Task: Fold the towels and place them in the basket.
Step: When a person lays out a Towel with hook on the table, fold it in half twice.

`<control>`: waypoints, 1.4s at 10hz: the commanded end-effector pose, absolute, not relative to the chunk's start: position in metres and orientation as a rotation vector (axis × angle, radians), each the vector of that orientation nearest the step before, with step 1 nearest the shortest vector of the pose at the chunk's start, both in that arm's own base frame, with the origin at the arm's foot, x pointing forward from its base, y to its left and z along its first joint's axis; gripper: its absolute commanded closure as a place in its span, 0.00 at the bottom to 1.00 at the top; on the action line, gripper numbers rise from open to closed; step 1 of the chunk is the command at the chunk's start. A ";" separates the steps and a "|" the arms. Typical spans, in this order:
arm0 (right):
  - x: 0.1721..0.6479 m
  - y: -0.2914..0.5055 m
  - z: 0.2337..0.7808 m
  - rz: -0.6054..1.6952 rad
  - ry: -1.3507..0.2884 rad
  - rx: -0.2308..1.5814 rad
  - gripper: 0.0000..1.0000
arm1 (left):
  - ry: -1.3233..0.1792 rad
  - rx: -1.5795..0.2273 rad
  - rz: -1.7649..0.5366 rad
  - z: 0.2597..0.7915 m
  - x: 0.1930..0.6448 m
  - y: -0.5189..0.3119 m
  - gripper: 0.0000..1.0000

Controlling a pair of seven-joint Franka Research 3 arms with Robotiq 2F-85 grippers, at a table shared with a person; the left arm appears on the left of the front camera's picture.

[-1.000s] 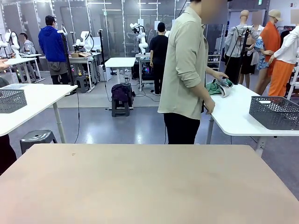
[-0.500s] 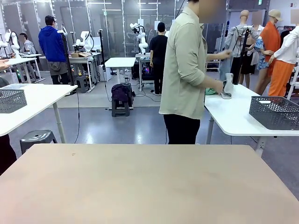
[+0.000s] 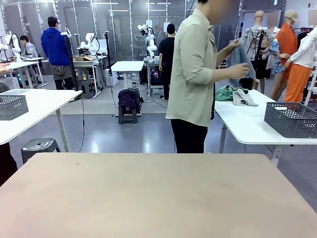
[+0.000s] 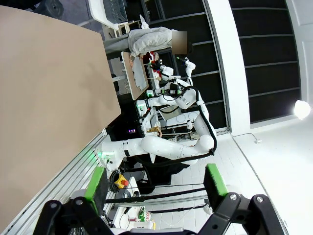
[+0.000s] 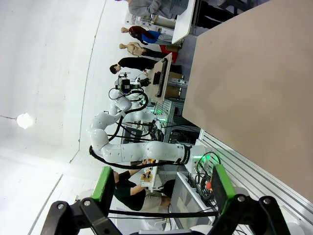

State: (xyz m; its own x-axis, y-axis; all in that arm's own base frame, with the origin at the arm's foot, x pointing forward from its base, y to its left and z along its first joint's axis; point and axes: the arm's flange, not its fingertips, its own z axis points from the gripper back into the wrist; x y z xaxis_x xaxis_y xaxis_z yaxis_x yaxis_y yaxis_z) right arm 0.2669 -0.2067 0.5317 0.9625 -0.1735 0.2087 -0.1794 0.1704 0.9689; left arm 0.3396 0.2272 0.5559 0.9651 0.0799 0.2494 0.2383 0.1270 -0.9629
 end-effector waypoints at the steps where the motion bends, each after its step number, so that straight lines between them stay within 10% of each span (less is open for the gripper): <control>1: 0.267 -0.207 0.532 0.003 -0.302 1.404 0.00 | -0.271 -1.445 -0.117 0.557 0.338 0.227 0.00; 14: 0.267 -0.207 0.532 0.003 -0.302 1.404 0.00 | -0.271 -1.445 -0.117 0.557 0.338 0.227 0.00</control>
